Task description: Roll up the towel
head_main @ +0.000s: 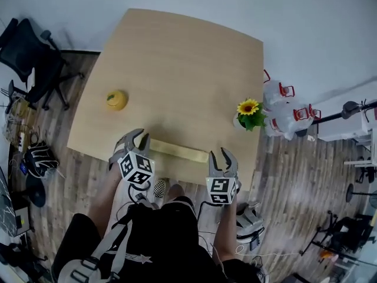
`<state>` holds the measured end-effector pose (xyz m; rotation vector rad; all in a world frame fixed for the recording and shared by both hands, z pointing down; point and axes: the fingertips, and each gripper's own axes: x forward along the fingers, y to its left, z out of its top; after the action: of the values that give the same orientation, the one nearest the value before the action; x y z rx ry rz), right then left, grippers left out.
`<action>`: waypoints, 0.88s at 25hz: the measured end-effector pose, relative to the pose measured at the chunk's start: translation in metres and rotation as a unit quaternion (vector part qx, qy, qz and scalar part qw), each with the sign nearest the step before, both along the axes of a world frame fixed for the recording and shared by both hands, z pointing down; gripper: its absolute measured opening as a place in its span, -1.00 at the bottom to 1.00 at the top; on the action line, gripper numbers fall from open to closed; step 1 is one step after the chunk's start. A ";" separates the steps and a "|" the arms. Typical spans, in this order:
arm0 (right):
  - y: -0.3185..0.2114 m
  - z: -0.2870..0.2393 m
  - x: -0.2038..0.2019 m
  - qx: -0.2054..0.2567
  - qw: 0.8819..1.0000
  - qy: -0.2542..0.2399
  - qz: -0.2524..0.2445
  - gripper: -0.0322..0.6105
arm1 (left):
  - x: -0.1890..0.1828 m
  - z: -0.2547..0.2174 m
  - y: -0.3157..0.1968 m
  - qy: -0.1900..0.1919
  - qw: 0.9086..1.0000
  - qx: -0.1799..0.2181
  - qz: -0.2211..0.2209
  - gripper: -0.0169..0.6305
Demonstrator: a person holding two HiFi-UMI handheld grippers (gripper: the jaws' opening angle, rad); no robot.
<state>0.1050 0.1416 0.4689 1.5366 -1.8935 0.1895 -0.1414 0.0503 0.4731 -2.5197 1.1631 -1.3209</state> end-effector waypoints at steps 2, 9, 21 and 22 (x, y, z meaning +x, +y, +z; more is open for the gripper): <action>0.002 -0.028 -0.004 0.037 0.999 -0.009 0.015 -0.45 | -0.002 -0.024 0.003 0.025 0.999 0.026 -0.010 -0.72; 0.026 -0.098 -0.021 0.132 0.990 -0.030 0.032 -0.68 | -0.005 -0.090 0.026 0.117 0.990 0.074 -0.032 -0.91; 0.102 -0.100 -0.049 0.155 0.984 -0.064 0.067 -0.89 | -0.012 -0.089 0.102 0.230 0.973 0.024 -0.021 -0.91; 0.108 -0.098 -0.050 0.154 0.983 -0.067 0.069 -0.89 | -0.014 -0.088 0.108 0.233 0.972 0.022 -0.022 -0.91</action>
<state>0.0553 0.2494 0.3710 1.9077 -1.9921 0.0649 -0.1551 0.1579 0.3856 -2.8735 1.3048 -0.7105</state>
